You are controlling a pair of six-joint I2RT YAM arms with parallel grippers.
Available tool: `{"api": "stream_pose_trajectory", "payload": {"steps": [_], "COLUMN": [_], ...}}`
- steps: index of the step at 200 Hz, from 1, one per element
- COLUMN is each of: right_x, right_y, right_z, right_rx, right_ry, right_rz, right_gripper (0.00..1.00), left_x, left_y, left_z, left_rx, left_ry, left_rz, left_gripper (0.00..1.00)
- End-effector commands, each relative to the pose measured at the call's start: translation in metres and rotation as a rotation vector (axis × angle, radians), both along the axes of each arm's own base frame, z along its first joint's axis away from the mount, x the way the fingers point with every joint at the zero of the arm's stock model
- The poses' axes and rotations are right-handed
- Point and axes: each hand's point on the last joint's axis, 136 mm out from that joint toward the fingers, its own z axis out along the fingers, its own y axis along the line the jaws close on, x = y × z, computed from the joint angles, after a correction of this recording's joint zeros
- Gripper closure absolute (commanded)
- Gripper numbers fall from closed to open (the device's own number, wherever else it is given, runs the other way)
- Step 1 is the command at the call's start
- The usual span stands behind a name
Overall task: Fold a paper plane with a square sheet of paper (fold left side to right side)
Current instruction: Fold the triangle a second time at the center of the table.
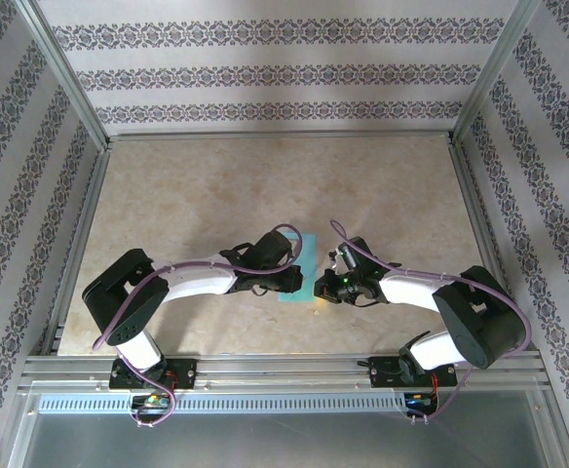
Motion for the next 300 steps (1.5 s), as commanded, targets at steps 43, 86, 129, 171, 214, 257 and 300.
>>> {"api": "stream_pose_trajectory", "payload": {"steps": [43,86,129,171,214,257,300], "right_x": [-0.01,-0.01,-0.009,-0.007,-0.003,-0.001,-0.001], "right_y": [-0.019,-0.02,-0.021,-0.022,-0.024,-0.027,-0.028], "right_z": [-0.016,-0.016,-0.015,-0.013,-0.012,-0.012,-0.012], "right_rx": [-0.149,-0.155,-0.162,-0.174,-0.189,-0.209,-0.211], "right_ry": [0.026,0.025,0.019,-0.002,-0.01,-0.011,-0.011], "right_rz": [0.036,0.041,0.042,0.066,0.064,0.067,0.068], "right_gripper": [1.0,1.0,1.0,1.0,1.0,1.0,1.0], "left_x": [0.011,0.019,0.023,0.03,0.034,0.037,0.042], "left_y": [0.014,0.021,0.026,0.027,0.027,0.029,0.031], "left_z": [0.007,0.0,-0.01,-0.012,-0.017,-0.02,-0.022], "left_rx": [-0.017,0.013,0.061,0.092,0.106,0.118,0.128], "left_ry": [-0.011,-0.01,0.003,-0.01,-0.009,-0.011,-0.014], "left_rz": [0.009,0.003,-0.025,-0.049,-0.053,-0.05,-0.048], "left_gripper": [1.0,1.0,1.0,1.0,1.0,1.0,1.0]}}
